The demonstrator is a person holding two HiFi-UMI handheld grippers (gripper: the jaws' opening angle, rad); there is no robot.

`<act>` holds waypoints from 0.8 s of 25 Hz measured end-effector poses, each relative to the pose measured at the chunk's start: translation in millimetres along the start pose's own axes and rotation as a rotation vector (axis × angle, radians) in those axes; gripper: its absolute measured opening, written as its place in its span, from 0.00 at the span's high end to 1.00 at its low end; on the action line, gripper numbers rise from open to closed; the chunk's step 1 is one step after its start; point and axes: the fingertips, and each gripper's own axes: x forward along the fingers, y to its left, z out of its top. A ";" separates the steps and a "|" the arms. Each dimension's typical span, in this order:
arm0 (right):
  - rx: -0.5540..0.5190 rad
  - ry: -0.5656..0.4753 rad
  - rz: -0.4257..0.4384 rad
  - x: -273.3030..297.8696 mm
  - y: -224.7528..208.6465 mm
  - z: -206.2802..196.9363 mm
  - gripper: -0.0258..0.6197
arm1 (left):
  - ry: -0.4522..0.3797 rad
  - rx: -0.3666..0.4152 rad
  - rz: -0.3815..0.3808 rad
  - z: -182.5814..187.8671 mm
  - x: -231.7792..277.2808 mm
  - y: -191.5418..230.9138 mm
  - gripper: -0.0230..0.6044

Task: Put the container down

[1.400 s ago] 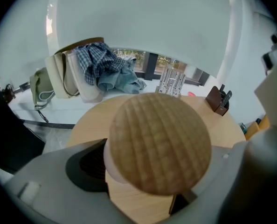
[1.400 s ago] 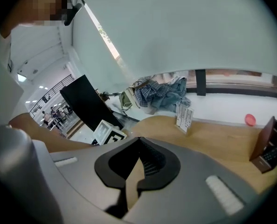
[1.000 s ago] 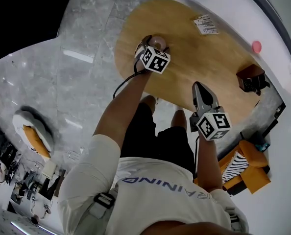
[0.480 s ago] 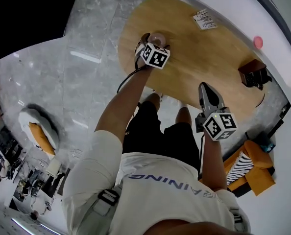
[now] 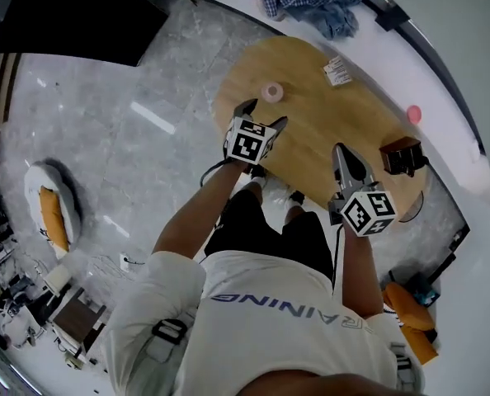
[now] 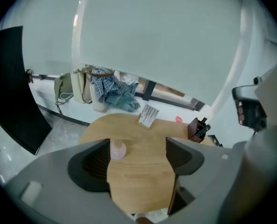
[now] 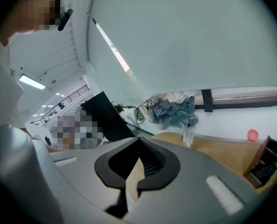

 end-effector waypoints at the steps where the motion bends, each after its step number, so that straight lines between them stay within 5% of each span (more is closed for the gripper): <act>1: -0.019 -0.008 0.018 -6.9 5.4 8.8 0.94 | -0.043 -0.010 0.003 9.4 -20.7 -10.8 0.39; 13: -0.255 -0.104 0.188 -84.6 68.4 92.8 0.94 | -0.473 -0.126 0.196 71.6 -248.1 -89.8 0.88; 20: -0.339 -0.260 0.242 -148.1 95.0 156.7 0.94 | -0.637 -0.018 0.261 109.4 -328.4 -141.2 0.97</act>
